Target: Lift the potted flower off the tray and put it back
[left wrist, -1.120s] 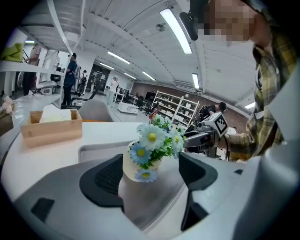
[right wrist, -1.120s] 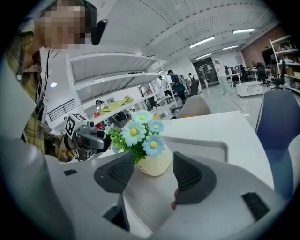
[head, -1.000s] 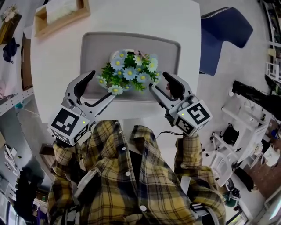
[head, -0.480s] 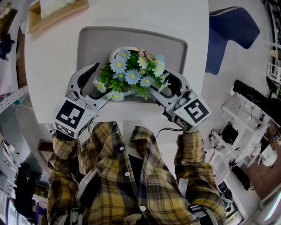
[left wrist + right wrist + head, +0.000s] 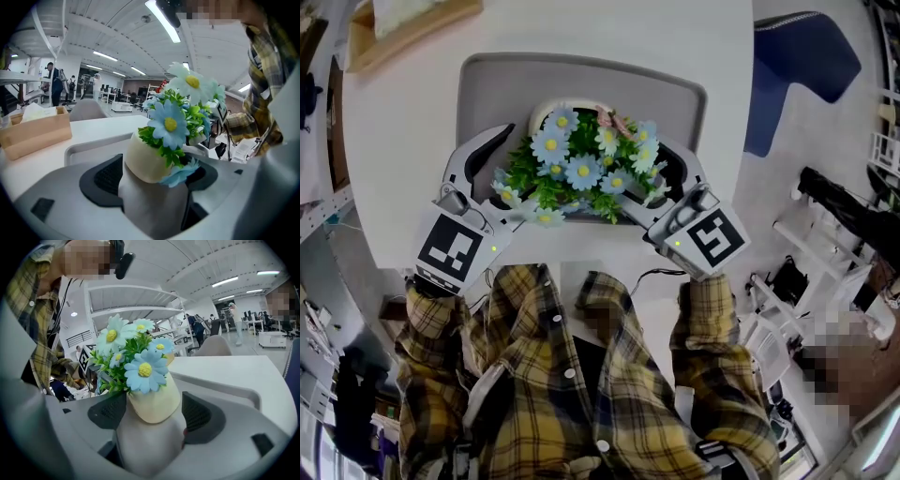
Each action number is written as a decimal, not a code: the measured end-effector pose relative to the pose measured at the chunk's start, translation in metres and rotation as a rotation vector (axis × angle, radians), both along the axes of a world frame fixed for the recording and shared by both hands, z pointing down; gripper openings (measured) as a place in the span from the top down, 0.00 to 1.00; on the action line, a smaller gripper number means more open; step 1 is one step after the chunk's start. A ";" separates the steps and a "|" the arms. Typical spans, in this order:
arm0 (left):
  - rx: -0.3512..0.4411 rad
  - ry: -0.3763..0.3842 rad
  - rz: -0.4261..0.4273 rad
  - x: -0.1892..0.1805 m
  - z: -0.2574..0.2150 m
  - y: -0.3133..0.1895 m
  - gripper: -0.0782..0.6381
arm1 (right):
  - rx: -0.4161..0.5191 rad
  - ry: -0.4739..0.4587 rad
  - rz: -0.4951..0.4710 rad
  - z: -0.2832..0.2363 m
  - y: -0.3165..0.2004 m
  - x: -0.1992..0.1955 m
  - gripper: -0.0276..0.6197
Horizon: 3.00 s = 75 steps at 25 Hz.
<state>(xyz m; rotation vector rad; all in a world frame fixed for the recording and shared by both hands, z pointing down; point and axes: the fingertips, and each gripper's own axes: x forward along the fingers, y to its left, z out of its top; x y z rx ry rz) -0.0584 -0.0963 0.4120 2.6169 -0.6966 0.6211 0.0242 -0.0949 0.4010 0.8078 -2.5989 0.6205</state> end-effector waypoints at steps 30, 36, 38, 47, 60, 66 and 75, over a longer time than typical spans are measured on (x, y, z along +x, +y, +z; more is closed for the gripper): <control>0.025 0.043 0.020 0.020 -0.009 -0.006 0.38 | 0.062 -0.065 -0.046 -0.005 -0.006 -0.018 0.42; 0.030 0.056 0.009 0.020 -0.010 -0.007 0.38 | 0.084 -0.066 -0.045 -0.007 -0.008 -0.019 0.42; 0.035 0.056 0.005 0.020 -0.011 -0.008 0.38 | 0.094 -0.058 -0.051 -0.008 -0.009 -0.018 0.42; 0.040 0.076 -0.016 0.021 -0.009 -0.007 0.38 | 0.125 -0.064 -0.045 -0.006 -0.008 -0.017 0.42; 0.058 0.155 -0.061 0.026 -0.001 -0.005 0.38 | 0.183 -0.058 -0.050 -0.002 -0.008 -0.010 0.42; 0.087 0.179 -0.088 0.023 -0.017 -0.006 0.38 | 0.231 -0.087 -0.042 -0.019 -0.011 -0.012 0.42; 0.110 0.278 -0.094 0.028 -0.005 -0.007 0.38 | 0.300 -0.095 -0.011 -0.017 -0.011 -0.009 0.42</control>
